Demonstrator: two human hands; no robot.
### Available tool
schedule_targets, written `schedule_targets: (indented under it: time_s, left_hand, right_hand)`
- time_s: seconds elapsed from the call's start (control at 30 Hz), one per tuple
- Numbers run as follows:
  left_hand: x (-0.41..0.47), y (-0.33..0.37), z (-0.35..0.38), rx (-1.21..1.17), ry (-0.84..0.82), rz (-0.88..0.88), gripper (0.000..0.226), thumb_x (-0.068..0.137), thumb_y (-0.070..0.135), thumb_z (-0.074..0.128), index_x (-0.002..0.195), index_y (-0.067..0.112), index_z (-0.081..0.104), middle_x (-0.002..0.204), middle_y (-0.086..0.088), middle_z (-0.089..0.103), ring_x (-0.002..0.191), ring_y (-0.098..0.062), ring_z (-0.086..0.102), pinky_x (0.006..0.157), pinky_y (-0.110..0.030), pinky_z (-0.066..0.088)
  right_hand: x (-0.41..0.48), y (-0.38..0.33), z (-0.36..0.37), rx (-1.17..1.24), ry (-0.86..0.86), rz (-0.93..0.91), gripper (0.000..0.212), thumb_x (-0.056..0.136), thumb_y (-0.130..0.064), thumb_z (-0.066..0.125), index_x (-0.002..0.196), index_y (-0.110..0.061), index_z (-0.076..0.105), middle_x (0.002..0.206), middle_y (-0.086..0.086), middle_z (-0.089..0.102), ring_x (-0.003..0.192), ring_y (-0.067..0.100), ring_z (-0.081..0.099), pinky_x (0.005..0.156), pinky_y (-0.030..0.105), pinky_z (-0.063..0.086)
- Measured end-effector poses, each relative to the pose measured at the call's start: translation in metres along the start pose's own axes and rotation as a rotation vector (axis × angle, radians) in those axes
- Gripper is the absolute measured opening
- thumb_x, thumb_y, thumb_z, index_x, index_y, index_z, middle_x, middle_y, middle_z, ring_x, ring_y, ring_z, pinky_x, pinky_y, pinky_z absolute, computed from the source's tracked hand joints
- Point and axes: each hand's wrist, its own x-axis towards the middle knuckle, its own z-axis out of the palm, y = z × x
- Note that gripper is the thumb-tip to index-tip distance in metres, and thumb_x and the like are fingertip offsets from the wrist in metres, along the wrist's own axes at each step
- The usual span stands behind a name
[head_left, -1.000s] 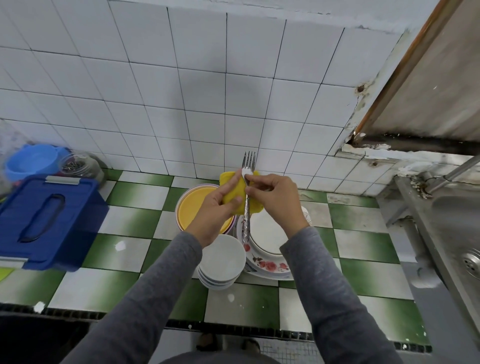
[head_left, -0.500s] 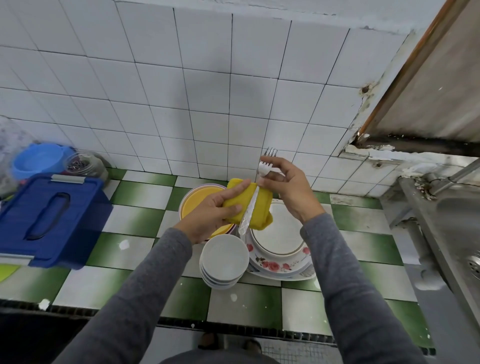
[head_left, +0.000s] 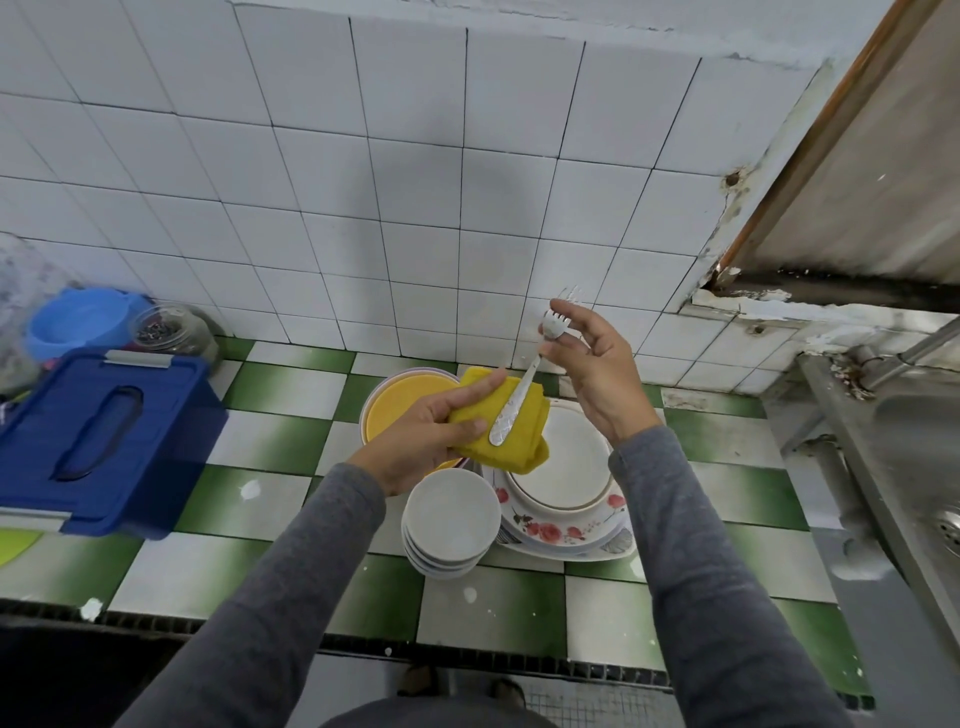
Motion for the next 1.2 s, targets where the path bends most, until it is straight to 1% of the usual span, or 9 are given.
schedule_targets:
  time_s: [0.2,0.43,0.53,0.6,0.67,0.73,0.83,1.03,1.2]
  left_hand:
    - [0.003,0.003,0.007,-0.036,0.032,0.026,0.050,0.096,0.002,0.055,0.133,0.037,0.055,0.138,0.001,0.053,0.121,-0.030,0.057,0.093,-0.038,0.056]
    - [0.000,-0.002,0.005,0.013,0.012,-0.010,0.050,0.088,0.014,0.063,0.130,0.040,0.058,0.147,0.000,0.046,0.126,-0.033,0.053,0.100,-0.045,0.053]
    - [0.001,0.002,0.010,-0.005,0.070,0.026,0.050,0.095,0.005,0.058,0.132,0.038,0.055,0.139,0.004,0.051,0.122,-0.027,0.056,0.095,-0.038,0.056]
    - [0.003,0.003,0.014,0.039,0.114,0.047,0.050,0.097,0.004,0.055,0.131,0.041,0.053,0.138,0.005,0.051,0.120,-0.022,0.056,0.094,-0.035,0.056]
    - [0.005,0.000,0.017,0.109,0.154,0.053,0.050,0.098,0.006,0.056,0.127,0.047,0.054,0.142,0.003,0.048,0.123,-0.022,0.053,0.101,-0.039,0.051]
    - [0.007,-0.004,0.019,0.148,0.172,0.054,0.051,0.098,0.008,0.057,0.125,0.052,0.056,0.143,0.002,0.048,0.126,-0.025,0.050,0.108,-0.047,0.045]
    - [0.008,-0.005,0.022,0.160,0.168,0.052,0.051,0.099,0.008,0.057,0.124,0.053,0.056,0.138,0.005,0.050,0.126,-0.026,0.050,0.109,-0.050,0.044]
    - [0.008,-0.003,0.023,0.066,0.136,0.047,0.051,0.098,0.006,0.056,0.126,0.048,0.055,0.137,0.004,0.050,0.121,-0.023,0.053,0.099,-0.039,0.052]
    - [0.008,-0.001,0.023,0.018,0.117,0.052,0.052,0.098,0.003,0.054,0.130,0.045,0.054,0.132,0.007,0.056,0.118,-0.021,0.056,0.097,-0.036,0.054]
  right_hand:
    - [-0.007,0.010,0.006,-0.065,-0.177,0.052,0.050,0.083,0.016,0.067,0.119,-0.018,0.065,0.114,0.003,0.068,0.103,0.013,0.067,0.086,0.029,0.055]
    - [-0.002,-0.002,-0.002,-0.044,-0.002,-0.010,0.050,0.085,0.016,0.065,0.117,-0.021,0.065,0.116,0.008,0.066,0.101,0.015,0.068,0.083,0.024,0.054]
    - [-0.006,0.003,0.001,-0.137,-0.040,0.013,0.049,0.083,0.011,0.070,0.119,-0.023,0.067,0.102,0.023,0.066,0.098,0.017,0.067,0.086,0.027,0.054]
    - [-0.008,0.004,0.002,-0.237,-0.054,0.048,0.051,0.082,0.006,0.074,0.124,-0.022,0.066,0.097,0.011,0.068,0.093,0.015,0.066,0.081,0.022,0.054]
    - [-0.007,0.001,0.003,-0.390,-0.029,0.049,0.053,0.081,0.002,0.078,0.127,-0.021,0.066,0.094,-0.002,0.062,0.085,0.010,0.063,0.079,0.019,0.054]
    - [-0.006,-0.001,0.005,-0.556,-0.009,0.013,0.053,0.080,-0.001,0.080,0.127,-0.022,0.065,0.098,-0.002,0.057,0.083,0.010,0.062,0.082,0.020,0.056]
    - [-0.005,-0.005,0.007,-0.708,-0.026,-0.039,0.056,0.080,-0.006,0.081,0.131,-0.021,0.063,0.103,-0.005,0.055,0.088,0.011,0.062,0.083,0.017,0.053]
    - [-0.011,0.001,0.013,-0.721,-0.102,-0.103,0.047,0.082,-0.004,0.079,0.123,-0.023,0.066,0.106,0.000,0.056,0.098,0.012,0.057,0.095,0.025,0.051]
    - [-0.014,0.009,0.014,-0.626,-0.133,-0.140,0.052,0.085,-0.004,0.075,0.118,-0.041,0.062,0.110,-0.002,0.057,0.104,0.013,0.059,0.099,0.027,0.051]
